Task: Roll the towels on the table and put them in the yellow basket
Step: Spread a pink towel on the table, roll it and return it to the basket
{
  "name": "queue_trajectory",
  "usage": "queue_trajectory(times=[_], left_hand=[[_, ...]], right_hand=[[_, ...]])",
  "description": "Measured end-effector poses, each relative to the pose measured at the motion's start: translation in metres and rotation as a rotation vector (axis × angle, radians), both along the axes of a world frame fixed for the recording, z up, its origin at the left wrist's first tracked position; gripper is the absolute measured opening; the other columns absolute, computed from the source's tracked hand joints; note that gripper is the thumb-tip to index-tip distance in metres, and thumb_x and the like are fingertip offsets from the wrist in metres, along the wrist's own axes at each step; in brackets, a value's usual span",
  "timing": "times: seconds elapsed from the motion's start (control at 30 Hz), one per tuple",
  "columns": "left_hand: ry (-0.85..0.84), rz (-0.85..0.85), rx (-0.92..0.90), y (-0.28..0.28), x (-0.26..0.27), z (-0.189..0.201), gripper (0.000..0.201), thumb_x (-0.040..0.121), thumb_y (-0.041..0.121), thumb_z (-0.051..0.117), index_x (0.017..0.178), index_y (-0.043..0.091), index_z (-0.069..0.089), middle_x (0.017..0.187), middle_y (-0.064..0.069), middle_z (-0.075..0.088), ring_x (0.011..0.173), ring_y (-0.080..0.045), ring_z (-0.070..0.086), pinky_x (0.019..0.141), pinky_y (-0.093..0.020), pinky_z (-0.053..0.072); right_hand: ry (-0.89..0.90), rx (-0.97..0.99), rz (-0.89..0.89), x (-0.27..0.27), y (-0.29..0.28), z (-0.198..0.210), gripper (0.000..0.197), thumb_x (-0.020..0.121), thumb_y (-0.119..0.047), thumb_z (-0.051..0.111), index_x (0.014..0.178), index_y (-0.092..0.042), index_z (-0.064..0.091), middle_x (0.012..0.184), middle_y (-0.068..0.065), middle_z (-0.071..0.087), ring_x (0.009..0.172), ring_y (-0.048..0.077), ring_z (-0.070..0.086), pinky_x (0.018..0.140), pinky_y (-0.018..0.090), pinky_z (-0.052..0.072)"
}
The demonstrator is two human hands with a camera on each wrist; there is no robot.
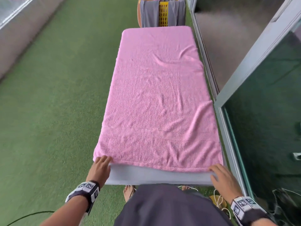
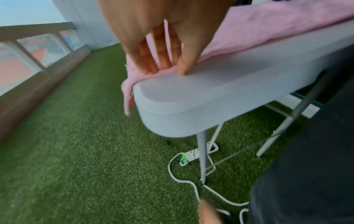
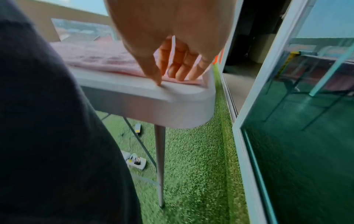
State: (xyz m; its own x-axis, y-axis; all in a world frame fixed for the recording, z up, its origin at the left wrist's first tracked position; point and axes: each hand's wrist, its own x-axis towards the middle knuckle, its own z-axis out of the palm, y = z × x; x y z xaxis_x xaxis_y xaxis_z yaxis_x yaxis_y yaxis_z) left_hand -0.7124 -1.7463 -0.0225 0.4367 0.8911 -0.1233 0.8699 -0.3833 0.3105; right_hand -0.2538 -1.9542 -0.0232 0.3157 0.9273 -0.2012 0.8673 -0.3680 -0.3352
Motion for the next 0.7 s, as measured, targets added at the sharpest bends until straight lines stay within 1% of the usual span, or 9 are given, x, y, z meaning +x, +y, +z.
queue_trajectory(times=[0.1, 0.2, 0.27, 0.37, 0.43, 0.5, 0.53, 0.6, 0.7], left_hand=[[-0.025, -0.074, 0.011, 0.023, -0.009, -0.003, 0.042, 0.061, -0.008, 0.08, 0.096, 0.01, 0.067, 0.092, -0.006, 0.067, 0.082, -0.029, 0.059, 0.071, -0.041, 0.056], [0.0, -0.089, 0.0, 0.035, -0.007, -0.003, 0.039, 0.054, -0.016, 0.08, 0.082, 0.008, 0.067, 0.077, -0.005, 0.066, 0.066, -0.028, 0.06, 0.058, -0.038, 0.056], [-0.007, -0.053, -0.013, 0.037, -0.002, -0.001, 0.036, 0.054, -0.021, 0.075, 0.075, 0.007, 0.066, 0.069, -0.004, 0.065, 0.06, -0.025, 0.059, 0.056, -0.035, 0.056], [-0.029, -0.006, -0.097, 0.031, 0.011, -0.001, 0.026, 0.067, -0.017, 0.069, 0.076, 0.007, 0.068, 0.069, 0.002, 0.063, 0.06, -0.012, 0.056, 0.062, -0.016, 0.047], [0.002, -0.05, -0.158, 0.019, 0.019, -0.003, 0.021, 0.077, -0.011, 0.064, 0.081, 0.009, 0.068, 0.075, 0.007, 0.059, 0.065, -0.008, 0.056, 0.064, -0.007, 0.041], [-0.021, -0.112, -0.173, 0.007, 0.025, -0.007, 0.026, 0.076, -0.014, 0.062, 0.081, 0.011, 0.065, 0.076, 0.009, 0.055, 0.067, -0.008, 0.055, 0.065, -0.012, 0.047], [-0.039, -0.131, -0.153, 0.001, 0.026, -0.01, 0.032, 0.07, -0.017, 0.063, 0.081, 0.013, 0.063, 0.075, 0.009, 0.054, 0.068, -0.009, 0.054, 0.065, -0.017, 0.051], [-0.016, -0.126, -0.078, -0.008, 0.023, -0.012, 0.044, 0.057, -0.02, 0.065, 0.085, 0.014, 0.061, 0.077, 0.006, 0.055, 0.069, -0.011, 0.051, 0.061, -0.023, 0.052], [0.032, 0.043, 0.026, -0.009, 0.009, -0.011, 0.045, 0.053, -0.016, 0.071, 0.088, 0.011, 0.063, 0.08, -0.001, 0.06, 0.069, -0.018, 0.054, 0.061, -0.03, 0.051]], right_hand=[[-0.091, 0.06, 0.094, 0.002, 0.002, 0.0, 0.038, 0.065, -0.001, 0.082, 0.097, -0.019, 0.071, 0.09, -0.009, 0.062, 0.08, 0.011, 0.061, 0.071, 0.025, 0.049], [-0.097, 0.038, 0.108, 0.004, 0.011, 0.005, 0.037, 0.065, 0.0, 0.081, 0.094, -0.02, 0.071, 0.089, -0.011, 0.063, 0.079, 0.009, 0.063, 0.068, 0.016, 0.044], [-0.117, -0.029, 0.102, 0.002, 0.017, 0.008, 0.038, 0.062, 0.003, 0.08, 0.088, -0.022, 0.067, 0.085, -0.011, 0.06, 0.073, 0.008, 0.059, 0.059, 0.012, 0.037], [-0.164, -0.108, 0.069, 0.012, 0.015, 0.012, 0.046, 0.052, 0.007, 0.079, 0.077, -0.023, 0.056, 0.078, -0.01, 0.056, 0.064, 0.007, 0.042, 0.052, 0.011, 0.021], [-0.137, -0.166, -0.008, 0.026, 0.006, 0.016, 0.049, 0.063, 0.005, 0.075, 0.078, -0.029, 0.044, 0.08, -0.01, 0.052, 0.068, 0.01, 0.043, 0.052, 0.014, 0.02], [-0.124, -0.182, -0.073, 0.038, -0.004, 0.021, 0.048, 0.072, 0.002, 0.07, 0.08, -0.036, 0.041, 0.083, -0.014, 0.05, 0.072, 0.009, 0.045, 0.056, 0.015, 0.025], [-0.137, -0.182, -0.089, 0.041, -0.007, 0.023, 0.044, 0.075, 0.0, 0.069, 0.084, -0.038, 0.048, 0.086, -0.015, 0.052, 0.074, 0.008, 0.046, 0.06, 0.017, 0.029], [-0.173, -0.165, -0.112, 0.041, -0.01, 0.023, 0.034, 0.075, -0.004, 0.07, 0.098, -0.029, 0.064, 0.095, -0.012, 0.057, 0.081, 0.007, 0.046, 0.07, 0.023, 0.036], [-0.15, -0.108, -0.126, 0.03, -0.013, 0.011, 0.03, 0.079, -0.007, 0.071, 0.107, -0.018, 0.068, 0.107, -0.004, 0.062, 0.094, 0.013, 0.056, 0.082, 0.032, 0.048]])
